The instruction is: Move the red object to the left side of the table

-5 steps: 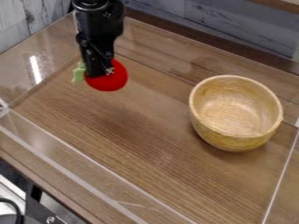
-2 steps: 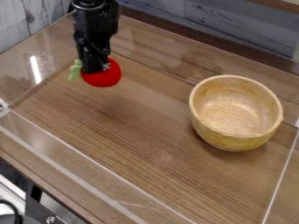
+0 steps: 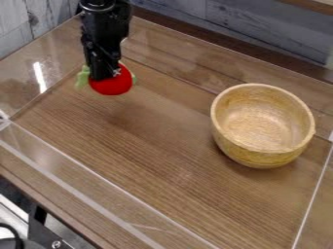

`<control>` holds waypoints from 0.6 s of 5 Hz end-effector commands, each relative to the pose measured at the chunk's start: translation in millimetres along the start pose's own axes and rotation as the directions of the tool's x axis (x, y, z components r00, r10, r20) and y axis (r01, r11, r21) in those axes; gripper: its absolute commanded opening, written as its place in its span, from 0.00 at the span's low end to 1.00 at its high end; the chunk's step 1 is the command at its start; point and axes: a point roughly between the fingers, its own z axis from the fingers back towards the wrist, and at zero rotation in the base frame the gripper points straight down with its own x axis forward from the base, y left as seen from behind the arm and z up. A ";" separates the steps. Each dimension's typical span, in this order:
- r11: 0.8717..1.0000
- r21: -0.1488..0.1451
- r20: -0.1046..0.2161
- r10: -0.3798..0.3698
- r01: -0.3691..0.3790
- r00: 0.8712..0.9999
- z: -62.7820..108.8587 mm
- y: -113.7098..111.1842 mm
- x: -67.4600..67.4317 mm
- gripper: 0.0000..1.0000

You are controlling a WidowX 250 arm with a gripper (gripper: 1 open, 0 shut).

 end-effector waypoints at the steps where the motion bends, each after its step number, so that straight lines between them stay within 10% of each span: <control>1: 0.999 0.041 0.032 0.010 -0.011 0.999 11.0 14.1 4.6 0.00; 2: 1.000 0.023 0.020 0.020 -0.020 1.000 4.2 19.1 0.4 0.00; 3: 1.000 0.005 0.010 0.028 -0.028 1.000 -1.3 22.7 -3.6 1.00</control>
